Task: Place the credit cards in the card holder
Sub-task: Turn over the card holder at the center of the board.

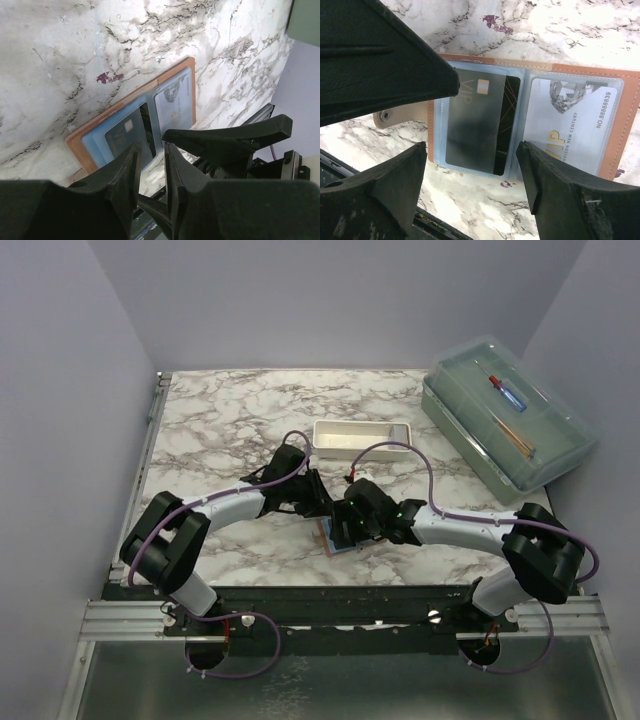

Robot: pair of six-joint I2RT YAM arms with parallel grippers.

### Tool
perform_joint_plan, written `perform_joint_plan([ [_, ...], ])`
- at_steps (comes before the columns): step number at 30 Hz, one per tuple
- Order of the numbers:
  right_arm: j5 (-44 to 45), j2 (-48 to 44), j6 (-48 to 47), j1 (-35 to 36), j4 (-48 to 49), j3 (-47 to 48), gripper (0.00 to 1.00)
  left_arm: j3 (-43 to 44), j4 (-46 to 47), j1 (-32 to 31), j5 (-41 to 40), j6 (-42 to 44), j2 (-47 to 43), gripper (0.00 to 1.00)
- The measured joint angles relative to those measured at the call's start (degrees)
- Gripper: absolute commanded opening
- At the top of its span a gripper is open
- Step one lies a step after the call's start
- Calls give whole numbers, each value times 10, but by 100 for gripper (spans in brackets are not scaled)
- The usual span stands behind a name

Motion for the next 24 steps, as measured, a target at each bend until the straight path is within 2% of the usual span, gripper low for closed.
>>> perform_joint_plan([
  [3,1,0,-3,0,-4,0,72,2,-1,-2,1,1,6,34],
  [4,1,0,-5,0,-5,0,58,2,-2,-2,0,2,6,35],
  [9,1,0,3,0,-1,0,48,-10,-1,-2,3,2,6,40],
  [15,1,3,9,0,14,-10,46,-36,-5,-2,5,2,5,45],
  [24,0,14,22,0,38,-28,48,-38,-5,-2,5,2,3,42],
])
